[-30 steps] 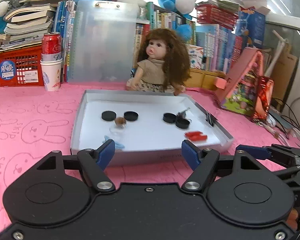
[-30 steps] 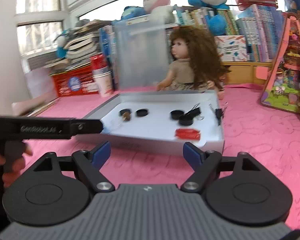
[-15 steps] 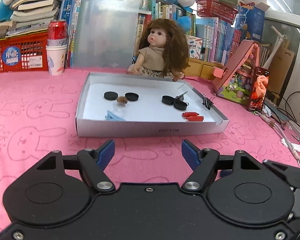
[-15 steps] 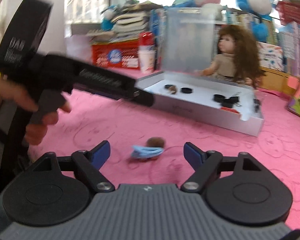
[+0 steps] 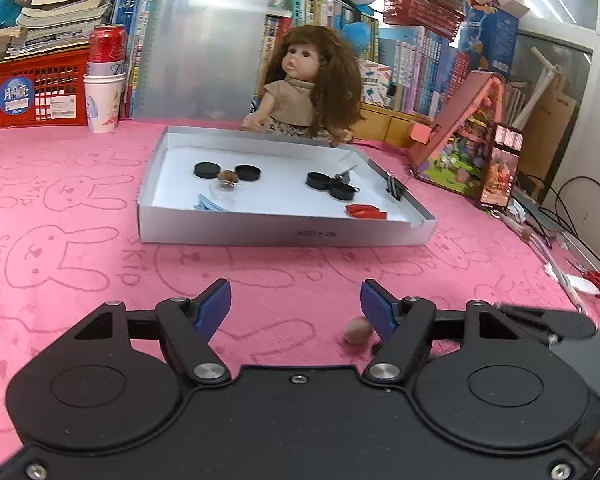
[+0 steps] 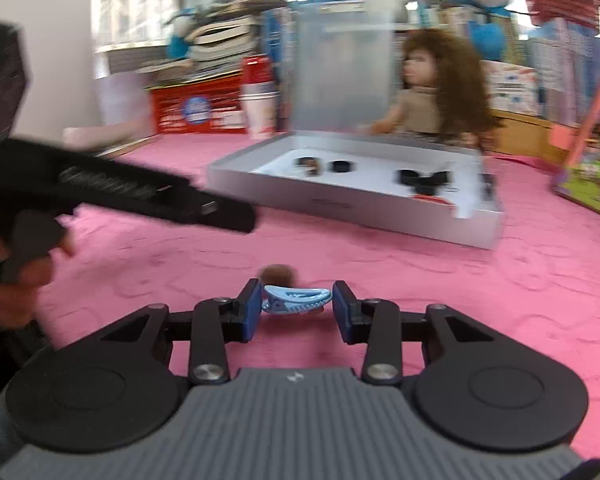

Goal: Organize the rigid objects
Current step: 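Move both grippers back to the acorn and hair clip on the table, then close the left gripper on the acorn while the right gripper grasps the other blue hair clip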

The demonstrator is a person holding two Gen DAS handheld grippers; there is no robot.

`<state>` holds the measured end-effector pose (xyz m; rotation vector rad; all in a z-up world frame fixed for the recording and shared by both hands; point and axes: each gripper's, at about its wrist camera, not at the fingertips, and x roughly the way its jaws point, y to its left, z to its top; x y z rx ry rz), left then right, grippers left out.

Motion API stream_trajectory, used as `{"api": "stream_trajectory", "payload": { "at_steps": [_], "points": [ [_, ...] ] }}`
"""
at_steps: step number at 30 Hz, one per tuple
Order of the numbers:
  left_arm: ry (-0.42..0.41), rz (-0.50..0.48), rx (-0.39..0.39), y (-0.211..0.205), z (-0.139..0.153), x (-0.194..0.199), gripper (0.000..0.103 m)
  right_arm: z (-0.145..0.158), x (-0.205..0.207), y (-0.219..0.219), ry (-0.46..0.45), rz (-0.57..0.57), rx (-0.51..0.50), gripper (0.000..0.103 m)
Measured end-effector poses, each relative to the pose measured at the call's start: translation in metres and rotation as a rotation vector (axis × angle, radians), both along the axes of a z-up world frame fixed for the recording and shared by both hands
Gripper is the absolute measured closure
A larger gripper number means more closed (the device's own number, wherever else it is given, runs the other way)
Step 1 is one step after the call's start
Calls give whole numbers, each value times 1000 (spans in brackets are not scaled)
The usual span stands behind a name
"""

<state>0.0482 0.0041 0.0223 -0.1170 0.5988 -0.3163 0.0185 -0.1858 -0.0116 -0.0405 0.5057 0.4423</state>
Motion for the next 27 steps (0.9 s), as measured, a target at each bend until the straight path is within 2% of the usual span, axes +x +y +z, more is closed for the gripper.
{"api": "stream_trajectory", "payload": {
  "at_steps": [5,10,13,20,25,27],
  "points": [
    [4,-27,3,-20,-9,-9,42,3,7,-23,-13,-162,-9,59],
    [7,-40,25,-41,-20,-10,50,4,12,-35,-13,-241,-13,59],
    [3,-12,45,-49,-26,-9,55,3,12,-37,-15,-255,-14,59],
    [-19,-3,99,-57,-27,-8,57,0,10,-35,-6,-263,-11,58],
    [-28,16,121,-57,-28,-9,70,-3,10,-34,8,-262,-2,59],
    [-28,27,120,-56,-27,-9,81,-3,10,-33,12,-259,0,59]
  ]
}}
